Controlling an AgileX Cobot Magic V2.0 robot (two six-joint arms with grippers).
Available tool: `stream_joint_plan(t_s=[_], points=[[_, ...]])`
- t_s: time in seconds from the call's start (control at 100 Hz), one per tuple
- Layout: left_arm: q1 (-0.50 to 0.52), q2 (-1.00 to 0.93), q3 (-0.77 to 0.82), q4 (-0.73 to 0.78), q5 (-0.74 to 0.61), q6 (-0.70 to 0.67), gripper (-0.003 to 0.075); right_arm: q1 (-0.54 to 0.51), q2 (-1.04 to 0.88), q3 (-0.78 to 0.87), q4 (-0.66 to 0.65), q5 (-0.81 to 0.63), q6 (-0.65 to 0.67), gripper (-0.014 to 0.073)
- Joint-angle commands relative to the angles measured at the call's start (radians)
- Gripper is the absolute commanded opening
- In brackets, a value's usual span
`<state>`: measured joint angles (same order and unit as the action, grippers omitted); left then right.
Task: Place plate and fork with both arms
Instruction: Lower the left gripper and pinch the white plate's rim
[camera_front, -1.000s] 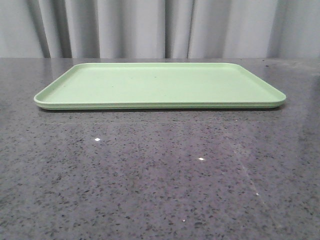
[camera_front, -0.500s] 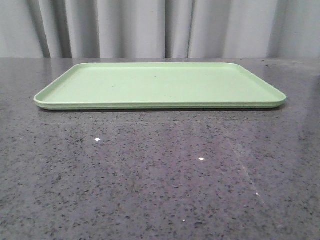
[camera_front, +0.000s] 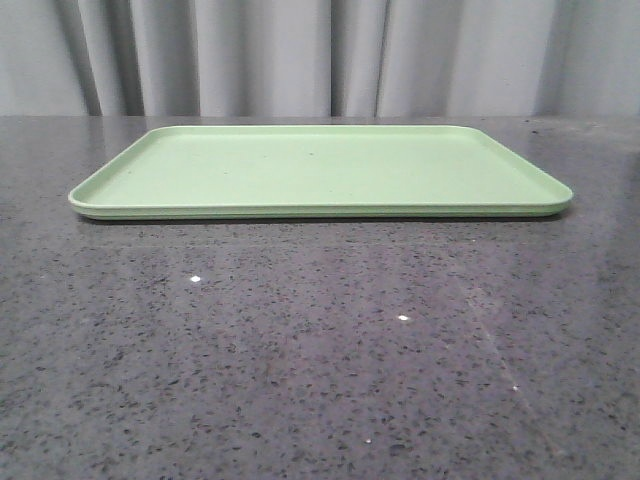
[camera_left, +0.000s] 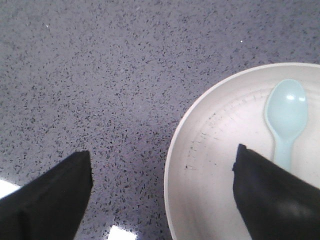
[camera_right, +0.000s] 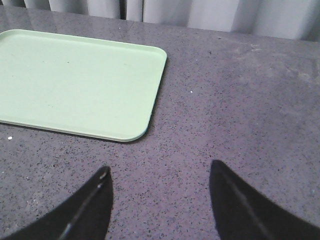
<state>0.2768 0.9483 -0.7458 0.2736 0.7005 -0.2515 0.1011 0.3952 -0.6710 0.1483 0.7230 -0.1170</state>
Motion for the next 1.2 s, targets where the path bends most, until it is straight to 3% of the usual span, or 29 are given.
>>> stream_joint_plan(t_s=[0.0, 1.03, 1.19], points=[[0.014, 0.024, -0.034, -0.004, -0.076, -0.007, 0.0567, -0.004, 0.015, -0.035, 0.005, -0.08, -0.001, 0.0438], [0.015, 0.268, -0.028, -0.03, -0.111, -0.015, 0.0562, -0.004, 0.015, -0.035, 0.005, -0.08, -0.001, 0.0438], [0.015, 0.268, -0.028, -0.03, -0.1, -0.015, 0.0458, -0.004, 0.015, -0.035, 0.005, -0.08, -0.001, 0.0438]])
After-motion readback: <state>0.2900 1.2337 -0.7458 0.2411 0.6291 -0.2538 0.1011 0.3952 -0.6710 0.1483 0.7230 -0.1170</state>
